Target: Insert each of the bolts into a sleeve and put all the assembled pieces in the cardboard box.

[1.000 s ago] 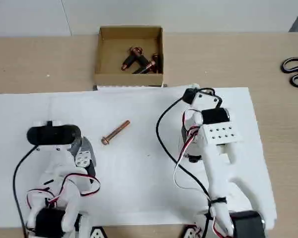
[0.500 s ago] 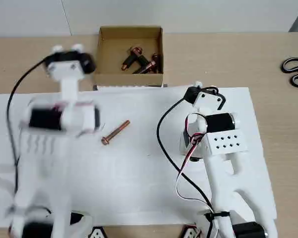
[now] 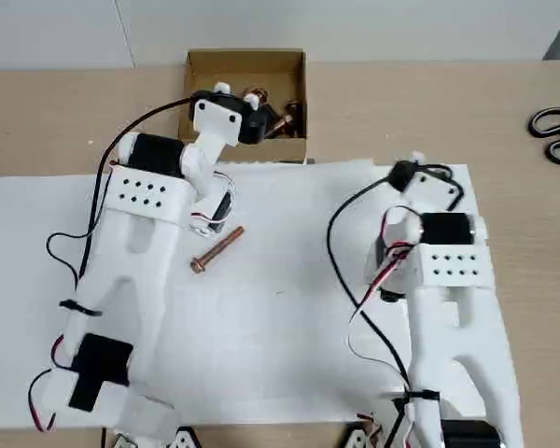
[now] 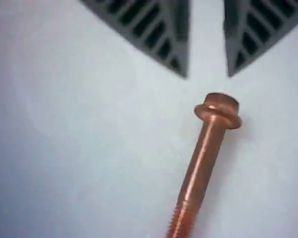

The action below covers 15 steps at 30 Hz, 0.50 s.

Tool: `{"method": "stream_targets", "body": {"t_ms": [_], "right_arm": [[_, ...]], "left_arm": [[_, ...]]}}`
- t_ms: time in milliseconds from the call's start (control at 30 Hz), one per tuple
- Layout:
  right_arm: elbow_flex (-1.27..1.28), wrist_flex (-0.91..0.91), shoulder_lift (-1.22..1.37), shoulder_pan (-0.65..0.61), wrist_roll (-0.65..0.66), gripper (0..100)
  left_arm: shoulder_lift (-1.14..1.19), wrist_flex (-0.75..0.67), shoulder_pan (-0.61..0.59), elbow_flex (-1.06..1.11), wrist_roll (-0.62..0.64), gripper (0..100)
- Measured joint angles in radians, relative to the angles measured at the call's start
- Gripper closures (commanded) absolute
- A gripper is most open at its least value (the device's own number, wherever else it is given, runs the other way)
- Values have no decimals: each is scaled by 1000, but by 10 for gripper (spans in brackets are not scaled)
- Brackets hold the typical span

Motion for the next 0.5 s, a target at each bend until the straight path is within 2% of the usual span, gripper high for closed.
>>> {"method": "stream_targets", "body": {"t_ms": [200, 500], "right_arm": [[0, 0, 0, 11, -2, 997], [0, 0, 0, 12, -2, 997]], "left_arm": [[98, -3, -6, 46, -101, 909], [253, -9, -114, 48, -235, 896]]}}
